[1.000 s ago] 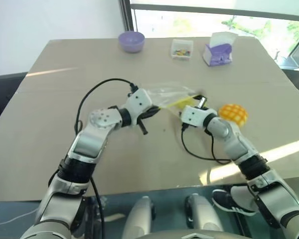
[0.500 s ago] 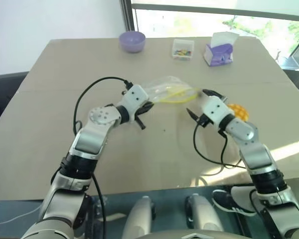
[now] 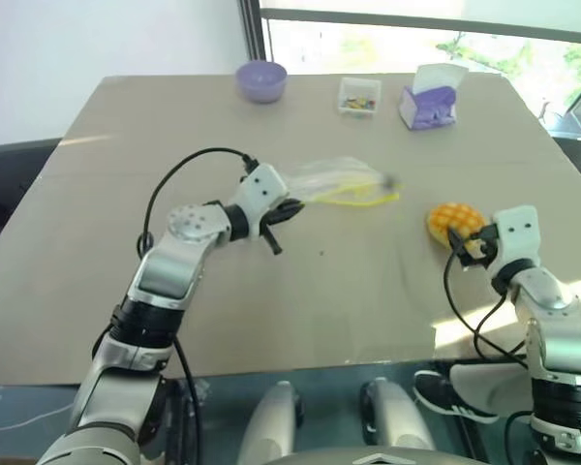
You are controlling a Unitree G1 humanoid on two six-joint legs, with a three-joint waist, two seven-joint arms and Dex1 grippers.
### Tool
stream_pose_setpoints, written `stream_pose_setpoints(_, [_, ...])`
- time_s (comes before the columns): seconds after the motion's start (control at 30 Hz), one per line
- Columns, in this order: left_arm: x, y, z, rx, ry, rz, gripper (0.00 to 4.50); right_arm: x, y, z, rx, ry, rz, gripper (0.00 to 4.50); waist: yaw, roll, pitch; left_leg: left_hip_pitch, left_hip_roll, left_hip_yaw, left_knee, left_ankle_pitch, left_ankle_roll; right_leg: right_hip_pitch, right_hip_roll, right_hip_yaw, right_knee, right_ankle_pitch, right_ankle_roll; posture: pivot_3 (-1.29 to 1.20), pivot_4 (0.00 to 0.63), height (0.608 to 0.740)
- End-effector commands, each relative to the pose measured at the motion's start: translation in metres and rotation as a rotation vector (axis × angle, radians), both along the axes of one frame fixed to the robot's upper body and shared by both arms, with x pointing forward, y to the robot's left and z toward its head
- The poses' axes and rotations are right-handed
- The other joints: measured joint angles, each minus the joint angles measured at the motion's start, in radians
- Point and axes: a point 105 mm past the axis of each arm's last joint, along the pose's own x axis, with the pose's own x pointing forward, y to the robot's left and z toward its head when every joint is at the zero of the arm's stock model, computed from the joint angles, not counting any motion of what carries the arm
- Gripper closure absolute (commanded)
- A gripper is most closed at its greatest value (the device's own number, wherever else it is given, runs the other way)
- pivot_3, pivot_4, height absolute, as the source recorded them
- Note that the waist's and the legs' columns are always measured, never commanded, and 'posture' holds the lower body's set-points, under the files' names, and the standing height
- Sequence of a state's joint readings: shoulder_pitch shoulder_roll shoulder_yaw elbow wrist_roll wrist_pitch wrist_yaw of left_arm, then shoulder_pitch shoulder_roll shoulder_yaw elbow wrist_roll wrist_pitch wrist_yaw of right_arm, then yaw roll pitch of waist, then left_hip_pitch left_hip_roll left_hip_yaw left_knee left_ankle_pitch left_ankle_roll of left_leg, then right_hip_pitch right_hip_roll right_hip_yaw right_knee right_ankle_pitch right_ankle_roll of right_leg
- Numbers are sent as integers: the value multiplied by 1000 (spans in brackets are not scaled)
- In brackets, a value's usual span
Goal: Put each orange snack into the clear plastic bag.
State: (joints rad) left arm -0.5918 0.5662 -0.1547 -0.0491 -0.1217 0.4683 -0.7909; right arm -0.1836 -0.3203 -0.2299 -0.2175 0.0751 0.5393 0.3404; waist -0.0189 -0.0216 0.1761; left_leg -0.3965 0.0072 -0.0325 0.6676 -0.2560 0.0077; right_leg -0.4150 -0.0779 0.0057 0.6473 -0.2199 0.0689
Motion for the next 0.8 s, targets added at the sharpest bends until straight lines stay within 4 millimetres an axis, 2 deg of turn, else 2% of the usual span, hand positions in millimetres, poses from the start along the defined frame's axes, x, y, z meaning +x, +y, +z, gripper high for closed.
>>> stream_pose_setpoints(0.03, [2,3,18,-16,-62,-3,4500,7,7,-3,127,21,17,25,1,0,0,0,0,0,0,0,0,0,0,0,0,0,0,0,150,740])
stream_pose_setpoints(0.13, [4,7,20,-18,-65,8,4500,11,13,-12,198,61,28,25,0,0,0,0,0,0,0,0,0,0,0,1,0,0,0,0,150,740])
stream_pose_setpoints(0.3, [4,10,21,-22,-67,20,4500,15,-1,-31,147,109,-40,25,0,0,0,0,0,0,0,0,0,0,0,0,0,0,0,0,150,740])
stream_pose_setpoints(0.33, [4,10,21,-23,-66,21,4500,15,-3,-33,142,114,-43,559,0,0,0,1,0,0,0,0,0,1,0,0,0,0,0,0,150,740])
stream_pose_setpoints(0.43, [4,11,21,-28,-64,26,4500,13,-6,-33,101,104,-37,1544,2,-1,-1,2,0,0,1,0,0,3,0,0,0,0,0,0,150,740])
stream_pose_setpoints(0.47, [5,12,21,-30,-63,27,4500,13,-5,-29,83,82,-26,1989,2,-1,-1,2,0,0,1,0,0,3,0,0,0,0,0,0,150,740])
stream_pose_setpoints(0.53, [5,11,22,-33,-61,24,4500,11,-1,-14,31,16,19,2572,2,-1,0,2,0,0,1,0,0,3,0,0,0,0,0,0,150,740])
stream_pose_setpoints(0.57, [5,10,22,-34,-60,22,4500,11,2,-8,9,-11,42,2572,2,-1,0,2,0,0,1,0,0,3,0,0,0,0,0,0,150,740])
stream_pose_setpoints(0.67, [6,9,23,-33,-63,16,4500,3,32,26,29,-107,202,2572,2,1,0,1,0,0,1,0,0,2,0,0,0,0,0,0,150,740])
stream_pose_setpoints(0.8, [6,7,23,-15,-75,5,4500,-8,65,49,77,-135,360,2572,-1,2,1,1,0,-1,1,0,0,2,1,0,0,0,0,0,150,740])
